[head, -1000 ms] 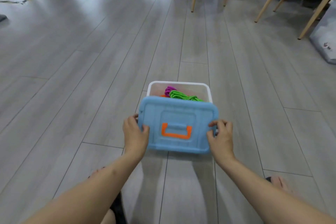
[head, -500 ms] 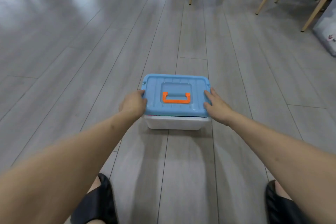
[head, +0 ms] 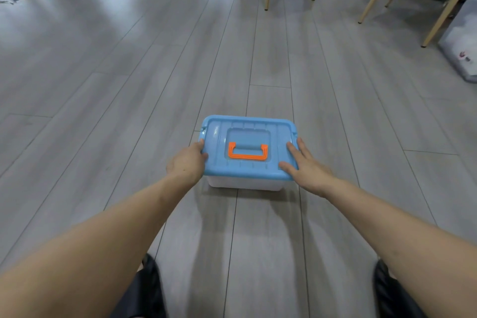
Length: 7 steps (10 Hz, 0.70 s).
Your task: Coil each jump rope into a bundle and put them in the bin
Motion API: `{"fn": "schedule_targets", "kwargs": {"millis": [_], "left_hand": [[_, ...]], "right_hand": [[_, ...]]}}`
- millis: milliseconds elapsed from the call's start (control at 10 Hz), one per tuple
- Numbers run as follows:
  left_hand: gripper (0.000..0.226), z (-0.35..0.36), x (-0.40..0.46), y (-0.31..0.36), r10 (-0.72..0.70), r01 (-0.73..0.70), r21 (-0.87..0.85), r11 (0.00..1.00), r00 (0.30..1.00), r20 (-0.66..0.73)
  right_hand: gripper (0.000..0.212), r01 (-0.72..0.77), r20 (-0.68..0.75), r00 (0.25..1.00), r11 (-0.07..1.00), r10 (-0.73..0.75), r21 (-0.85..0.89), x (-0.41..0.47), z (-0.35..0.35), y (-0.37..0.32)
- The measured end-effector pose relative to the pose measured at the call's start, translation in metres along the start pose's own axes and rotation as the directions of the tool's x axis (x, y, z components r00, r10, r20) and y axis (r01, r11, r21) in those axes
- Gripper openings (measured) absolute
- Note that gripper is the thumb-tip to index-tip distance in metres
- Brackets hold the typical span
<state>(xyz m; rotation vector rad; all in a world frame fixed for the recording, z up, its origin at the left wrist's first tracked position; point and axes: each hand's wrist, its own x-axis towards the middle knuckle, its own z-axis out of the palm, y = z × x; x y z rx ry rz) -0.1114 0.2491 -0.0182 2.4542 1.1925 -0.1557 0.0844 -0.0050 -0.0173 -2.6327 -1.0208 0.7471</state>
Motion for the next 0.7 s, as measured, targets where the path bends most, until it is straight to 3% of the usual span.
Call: {"fn": "schedule_targets", "kwargs": {"millis": [200,300,700], "left_hand": [[0.034,0.005,-0.011,0.004,-0.055,0.048,-0.112,0.993,0.997,-0.058],[0.030,0.002,-0.013,0.005,-0.030,0.024,-0.067,0.997,0.995,-0.095],[0.043,-0.030,-0.023,0.033,0.056,-0.047,0.085,0.995,0.992,-0.110]], "right_hand": [[0.076,0.007,-0.056,0.998,0.998,-0.004,0.058,-0.004,0.002,-0.004],[0.069,0.011,-0.123,0.992,1.000,-0.009,0.012,-0.006,-0.001,-0.007],[0.059,-0.041,-0.165,0.986,0.999,0.036,-0.027,-0.035,-0.030,-0.024]]}}
